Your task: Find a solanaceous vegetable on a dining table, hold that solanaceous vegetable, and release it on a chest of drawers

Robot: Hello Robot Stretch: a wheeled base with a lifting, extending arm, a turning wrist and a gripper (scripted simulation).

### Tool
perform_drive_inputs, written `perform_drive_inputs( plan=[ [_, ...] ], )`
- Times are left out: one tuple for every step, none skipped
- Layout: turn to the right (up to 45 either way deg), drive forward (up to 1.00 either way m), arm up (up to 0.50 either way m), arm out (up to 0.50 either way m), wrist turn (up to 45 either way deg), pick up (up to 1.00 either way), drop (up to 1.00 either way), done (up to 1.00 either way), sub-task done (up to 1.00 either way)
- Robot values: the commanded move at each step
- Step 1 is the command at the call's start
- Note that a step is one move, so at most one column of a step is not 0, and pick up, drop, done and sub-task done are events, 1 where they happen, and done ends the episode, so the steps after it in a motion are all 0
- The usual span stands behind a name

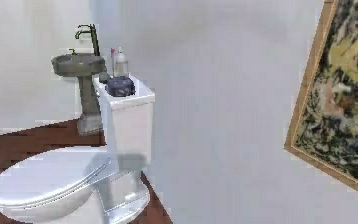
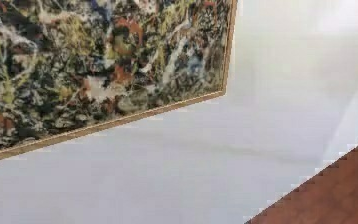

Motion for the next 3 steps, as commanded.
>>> perform_drive_inputs(
  plan=[
    [-45.0,0.00,0.00,0.00,0.0,0.00,0.00,0.00,0.00],
    [-24.0,0.00,0.00,0.00,0.0,0.00,0.00,0.00,0.00],
    [0.0,1.00,0.00,0.00,0.0,0.00,0.00,0.00,0.00]
  ],
)
